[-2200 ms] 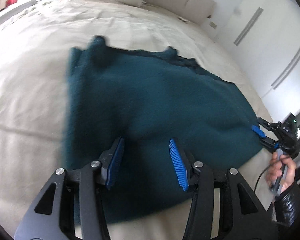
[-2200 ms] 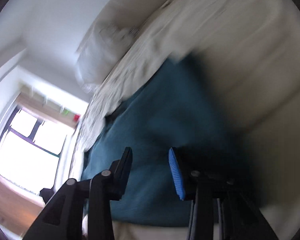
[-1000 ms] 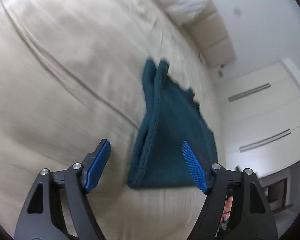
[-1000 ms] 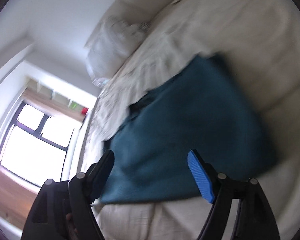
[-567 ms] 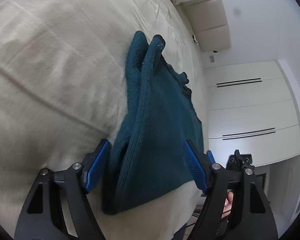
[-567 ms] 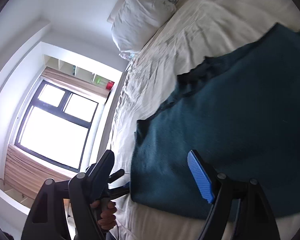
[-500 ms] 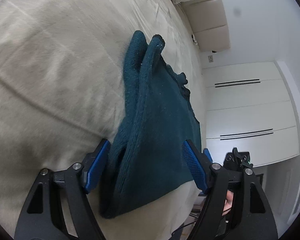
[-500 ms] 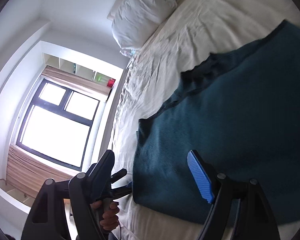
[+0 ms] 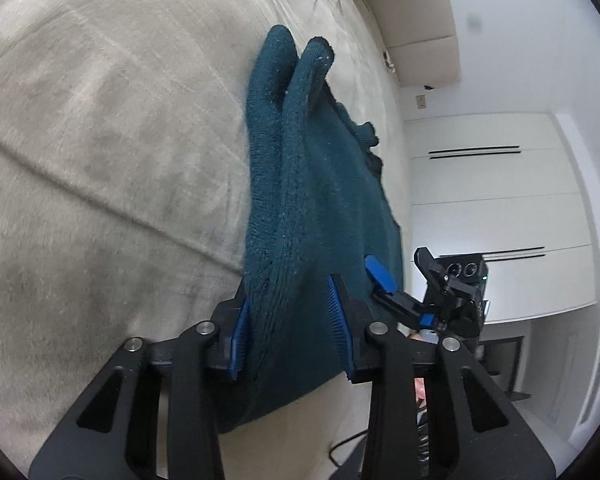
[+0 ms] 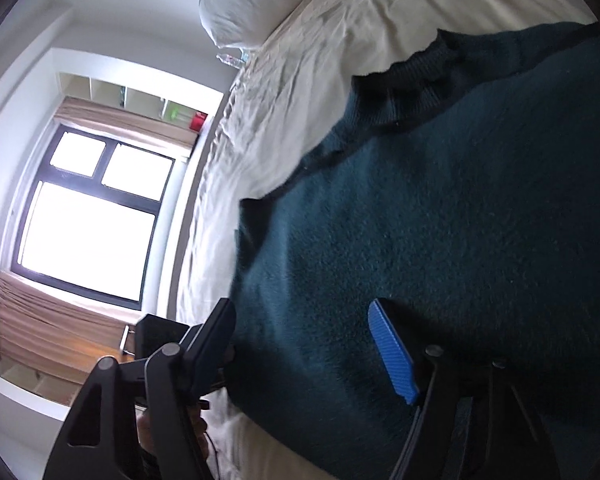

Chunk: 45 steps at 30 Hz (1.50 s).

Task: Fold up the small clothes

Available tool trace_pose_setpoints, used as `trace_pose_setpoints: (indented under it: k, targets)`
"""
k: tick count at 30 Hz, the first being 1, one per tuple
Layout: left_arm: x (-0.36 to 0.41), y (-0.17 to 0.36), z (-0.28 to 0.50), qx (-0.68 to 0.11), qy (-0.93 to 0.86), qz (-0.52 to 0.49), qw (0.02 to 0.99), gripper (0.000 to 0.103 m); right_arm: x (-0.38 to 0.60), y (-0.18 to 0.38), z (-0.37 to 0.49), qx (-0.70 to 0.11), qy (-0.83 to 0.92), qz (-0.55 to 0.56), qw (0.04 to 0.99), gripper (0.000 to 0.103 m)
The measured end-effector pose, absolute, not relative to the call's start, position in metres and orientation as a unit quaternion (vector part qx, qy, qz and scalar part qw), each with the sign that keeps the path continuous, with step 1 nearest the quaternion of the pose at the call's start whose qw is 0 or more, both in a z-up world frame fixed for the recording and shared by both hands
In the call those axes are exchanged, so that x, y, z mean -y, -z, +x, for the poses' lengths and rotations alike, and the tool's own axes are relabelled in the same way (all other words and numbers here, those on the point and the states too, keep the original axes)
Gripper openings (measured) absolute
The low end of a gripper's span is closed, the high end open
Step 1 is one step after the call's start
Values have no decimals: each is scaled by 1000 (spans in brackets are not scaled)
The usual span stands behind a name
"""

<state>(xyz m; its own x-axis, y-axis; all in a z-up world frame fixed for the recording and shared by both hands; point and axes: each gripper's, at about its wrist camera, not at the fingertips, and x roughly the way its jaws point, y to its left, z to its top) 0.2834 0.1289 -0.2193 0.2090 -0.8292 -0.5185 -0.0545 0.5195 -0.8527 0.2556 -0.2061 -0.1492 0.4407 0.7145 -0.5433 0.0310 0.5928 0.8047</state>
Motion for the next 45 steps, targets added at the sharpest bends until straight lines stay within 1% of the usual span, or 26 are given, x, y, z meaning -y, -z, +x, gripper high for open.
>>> trace_pose_setpoints:
  k: [2,3,6,10,13,15,16,20,24,27,31,33,35,36,38,39,41,45]
  targets:
    - [-124,217,285,-559,285,-387,676,22,207,154,256,-482,-224,391,751,64]
    - [-118,212,285,-560,285,-375,682,9,209,156,256,-483,-225,395,748,63]
    - [-103,191,285,-553,286,-348,701,8,215,156,254,-486,-230,400,742,59]
    - [-80,153,281,-538,291,-314,726,7,227,152,249,-482,-238,409,738,59]
    - [-48,128,280,-526,304,-291,740,7,241,145,246,-473,-249,427,730,61]
    - [-17,114,279,-519,309,-259,754,7,252,140,244,-461,-265,445,721,68]
    - [-7,110,278,-518,310,-248,758,7,260,137,244,-453,-272,455,716,72]
    - [61,114,278,-529,312,-206,762,7,285,122,246,-427,-295,478,709,80]
    - [120,129,268,-539,313,-156,766,7,297,104,253,-431,-307,445,722,80]
    - [151,143,258,-546,313,-126,767,7,304,104,258,-447,-297,424,729,80]
    - [169,154,250,-544,305,-103,775,7,310,113,266,-474,-274,408,730,80]
    - [169,157,250,-545,304,-108,774,7,308,115,265,-482,-267,388,738,76]
    - [169,158,249,-545,304,-109,774,7,306,118,264,-488,-268,383,737,63]
    - [170,157,248,-545,304,-107,774,7,306,120,265,-489,-265,381,738,59]
    - [175,153,244,-543,303,-100,777,7,308,122,266,-489,-255,381,743,43]
    - [178,152,242,-541,303,-95,778,7,310,122,267,-485,-251,383,745,38]
    - [183,149,240,-540,304,-92,780,7,317,118,266,-474,-239,380,757,21]
    - [196,147,243,-543,314,-97,773,7,331,106,260,-461,-221,361,780,17]
